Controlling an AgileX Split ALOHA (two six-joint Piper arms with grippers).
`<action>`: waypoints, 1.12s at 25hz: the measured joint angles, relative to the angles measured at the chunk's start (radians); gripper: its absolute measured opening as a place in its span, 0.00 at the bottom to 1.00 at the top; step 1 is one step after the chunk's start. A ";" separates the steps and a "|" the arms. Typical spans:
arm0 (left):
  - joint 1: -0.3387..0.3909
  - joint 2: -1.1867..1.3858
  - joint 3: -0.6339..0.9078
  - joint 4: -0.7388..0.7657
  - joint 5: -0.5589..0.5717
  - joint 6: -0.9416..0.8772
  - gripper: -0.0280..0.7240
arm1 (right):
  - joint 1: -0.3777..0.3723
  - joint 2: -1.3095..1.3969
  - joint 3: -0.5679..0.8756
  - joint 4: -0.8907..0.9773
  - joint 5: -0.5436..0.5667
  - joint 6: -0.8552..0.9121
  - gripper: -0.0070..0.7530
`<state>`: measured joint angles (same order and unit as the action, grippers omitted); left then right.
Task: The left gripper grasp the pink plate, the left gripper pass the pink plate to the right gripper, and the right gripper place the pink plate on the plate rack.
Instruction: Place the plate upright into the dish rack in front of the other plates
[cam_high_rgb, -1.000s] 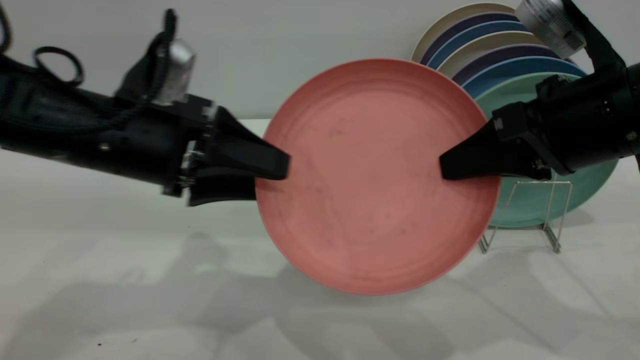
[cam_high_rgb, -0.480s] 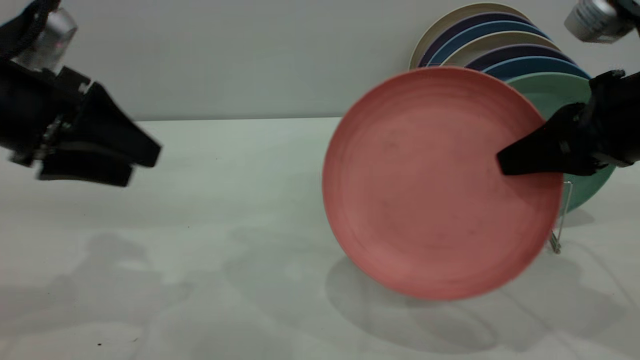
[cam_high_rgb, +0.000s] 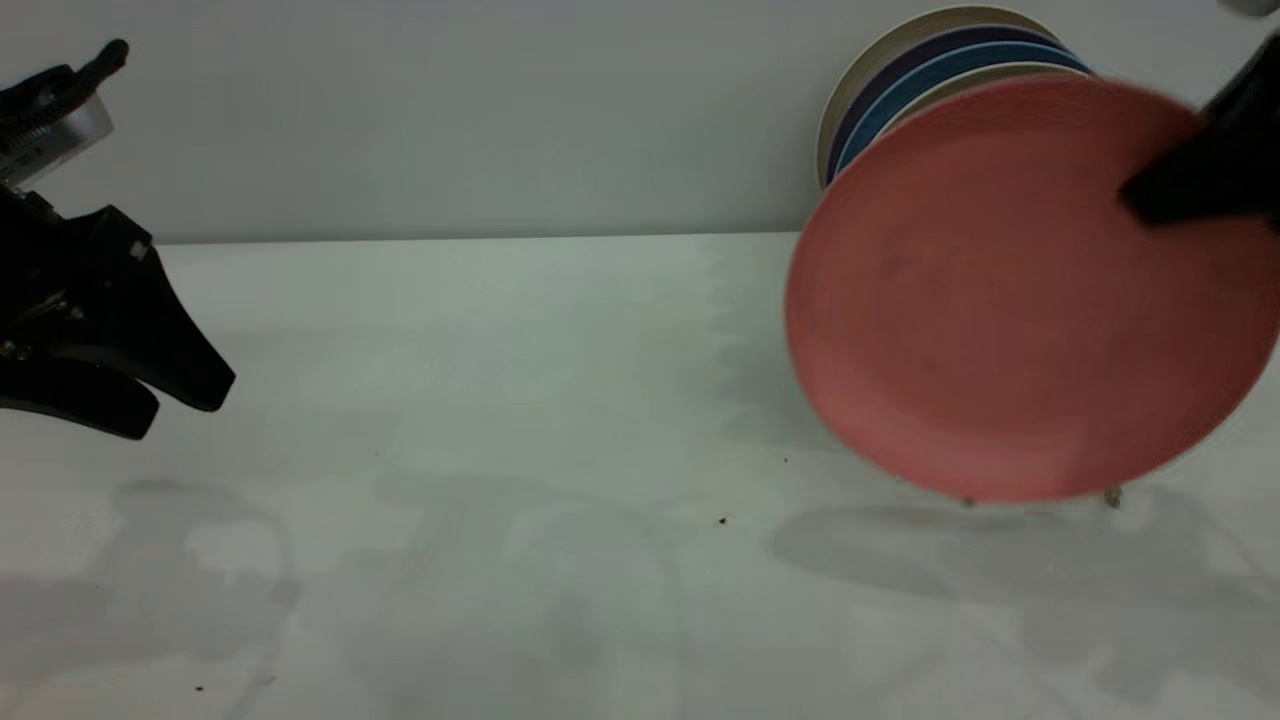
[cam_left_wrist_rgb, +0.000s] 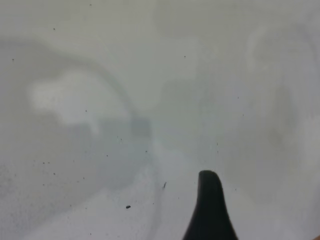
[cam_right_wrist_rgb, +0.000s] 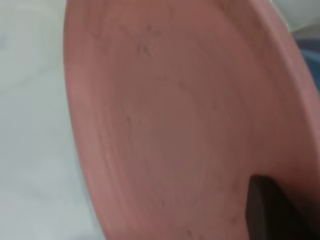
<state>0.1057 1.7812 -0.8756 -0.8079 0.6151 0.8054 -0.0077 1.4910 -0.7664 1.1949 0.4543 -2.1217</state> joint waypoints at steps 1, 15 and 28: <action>0.000 0.000 0.000 0.001 -0.001 -0.002 0.82 | 0.000 -0.014 -0.010 -0.022 -0.002 0.000 0.10; 0.000 0.000 0.000 0.001 0.000 -0.005 0.81 | 0.000 -0.046 -0.158 -0.310 -0.029 0.087 0.10; 0.000 0.000 0.000 0.001 0.000 -0.002 0.81 | -0.001 0.017 -0.215 -0.484 -0.038 0.233 0.09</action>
<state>0.1057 1.7812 -0.8756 -0.8070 0.6146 0.8033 -0.0088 1.5082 -0.9818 0.7111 0.4162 -1.8889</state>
